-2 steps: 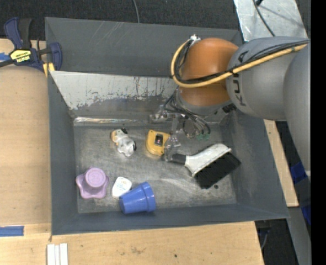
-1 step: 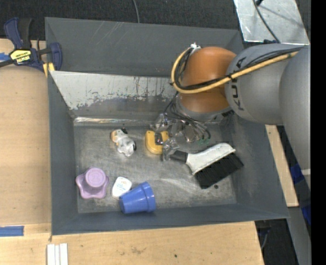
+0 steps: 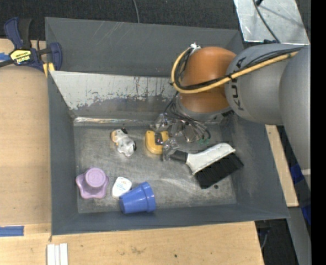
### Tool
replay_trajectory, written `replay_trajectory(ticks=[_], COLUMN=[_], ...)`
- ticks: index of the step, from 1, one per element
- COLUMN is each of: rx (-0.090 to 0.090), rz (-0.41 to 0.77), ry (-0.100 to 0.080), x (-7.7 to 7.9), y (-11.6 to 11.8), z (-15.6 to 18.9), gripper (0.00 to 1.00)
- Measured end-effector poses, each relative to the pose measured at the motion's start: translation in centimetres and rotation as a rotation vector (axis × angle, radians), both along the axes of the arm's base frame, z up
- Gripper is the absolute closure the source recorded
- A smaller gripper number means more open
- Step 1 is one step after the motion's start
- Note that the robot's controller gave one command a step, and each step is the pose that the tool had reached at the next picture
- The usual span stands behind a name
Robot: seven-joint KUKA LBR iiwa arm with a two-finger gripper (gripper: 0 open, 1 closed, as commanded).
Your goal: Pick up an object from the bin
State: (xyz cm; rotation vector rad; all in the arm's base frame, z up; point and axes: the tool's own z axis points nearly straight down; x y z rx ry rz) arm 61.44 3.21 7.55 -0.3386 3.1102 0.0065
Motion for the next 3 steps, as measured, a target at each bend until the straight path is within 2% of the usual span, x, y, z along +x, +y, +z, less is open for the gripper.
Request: replay_trajectory(ticks=[1,2,3], rx=[-0.005,-0.005,-0.005], rz=[-0.027,-0.027,-0.036], ry=[0.011,0.011,0.014], x=[0.4,0.4,0.9], y=[-1.4,-1.4,-2.6], z=[10.3,10.3,14.8], gripper=[1.0,1.0,1.0])
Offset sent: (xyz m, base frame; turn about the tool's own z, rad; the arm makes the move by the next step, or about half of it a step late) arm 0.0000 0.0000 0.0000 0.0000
